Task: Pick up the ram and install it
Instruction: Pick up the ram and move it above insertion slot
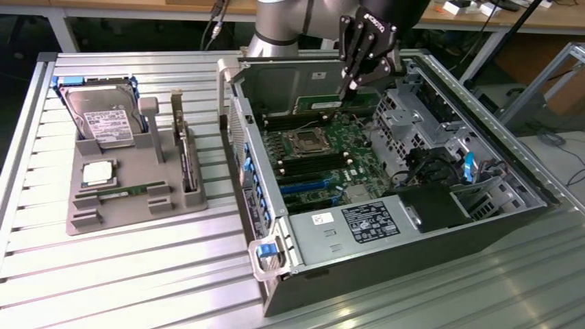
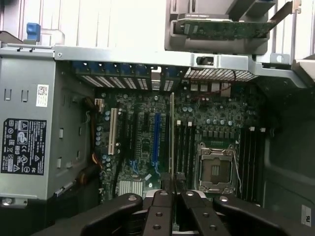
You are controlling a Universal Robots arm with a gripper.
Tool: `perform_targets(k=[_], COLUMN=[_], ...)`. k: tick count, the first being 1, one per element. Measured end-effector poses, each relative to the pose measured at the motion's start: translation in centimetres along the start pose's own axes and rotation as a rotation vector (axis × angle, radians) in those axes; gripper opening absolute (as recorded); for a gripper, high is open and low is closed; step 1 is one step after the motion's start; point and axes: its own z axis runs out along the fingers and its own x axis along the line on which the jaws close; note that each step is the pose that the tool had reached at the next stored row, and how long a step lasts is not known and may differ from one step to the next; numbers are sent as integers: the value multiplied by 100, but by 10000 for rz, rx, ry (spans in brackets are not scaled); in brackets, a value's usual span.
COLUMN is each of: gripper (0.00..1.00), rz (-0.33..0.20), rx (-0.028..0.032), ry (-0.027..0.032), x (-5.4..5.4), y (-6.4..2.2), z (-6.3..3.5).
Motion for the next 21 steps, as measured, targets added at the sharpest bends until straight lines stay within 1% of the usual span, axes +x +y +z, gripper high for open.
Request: perform_targets(k=[2,4,5,7,13,14,18,21], gripper=[12,12,12,12,12,12,12,12], rz=[0,-1,0,-1,-1,-1,-1,-1], rx=[-11,-18,-24,-48,-96,-104,-122,-149], ry=[0,-1,-1,-1,-6,-7,-7,-8], x=[4,5,8,14,27,29,35,42], y=[-59,-90,-127,-232,-446,-482,-567,-692], z=[-6,-9,-12,-22,-42,-44,-53,-65])
